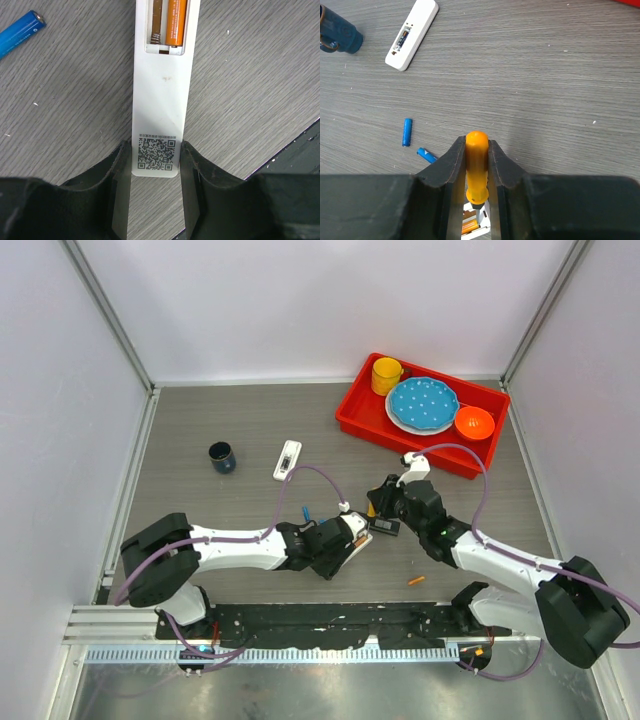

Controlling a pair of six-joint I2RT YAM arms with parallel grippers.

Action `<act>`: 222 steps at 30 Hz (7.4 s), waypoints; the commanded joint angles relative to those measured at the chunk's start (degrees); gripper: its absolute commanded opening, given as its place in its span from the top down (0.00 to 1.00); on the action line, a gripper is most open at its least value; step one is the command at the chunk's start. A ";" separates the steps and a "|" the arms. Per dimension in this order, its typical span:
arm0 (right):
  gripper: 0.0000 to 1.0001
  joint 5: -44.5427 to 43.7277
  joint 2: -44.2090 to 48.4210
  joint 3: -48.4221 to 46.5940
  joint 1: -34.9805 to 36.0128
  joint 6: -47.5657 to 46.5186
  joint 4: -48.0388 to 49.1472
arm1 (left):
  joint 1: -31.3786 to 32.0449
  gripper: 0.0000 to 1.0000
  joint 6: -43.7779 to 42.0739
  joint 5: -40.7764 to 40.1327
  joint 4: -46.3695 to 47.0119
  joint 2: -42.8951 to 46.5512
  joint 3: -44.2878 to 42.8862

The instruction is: Unload the batteries from the remote control

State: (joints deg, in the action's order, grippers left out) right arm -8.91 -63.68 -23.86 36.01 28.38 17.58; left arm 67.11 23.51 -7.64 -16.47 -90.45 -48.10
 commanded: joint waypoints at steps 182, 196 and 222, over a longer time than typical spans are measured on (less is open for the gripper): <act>0.99 17.17 11.56 -1.72 -11.49 14.69 -2.03 | -44.61 0.07 9.63 -3.70 -12.71 18.82 6.00; 0.99 18.40 7.61 -2.16 -11.84 14.51 0.34 | -43.47 0.07 4.18 2.63 -9.72 17.78 -0.59; 0.99 23.85 -7.33 -6.20 -21.42 10.56 6.41 | -40.66 0.11 -7.86 -3.61 -13.77 -24.06 -39.09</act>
State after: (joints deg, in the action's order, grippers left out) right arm 13.82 -70.13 -27.29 15.44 40.73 19.64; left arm 26.41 18.15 -10.00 -29.12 -112.97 -83.59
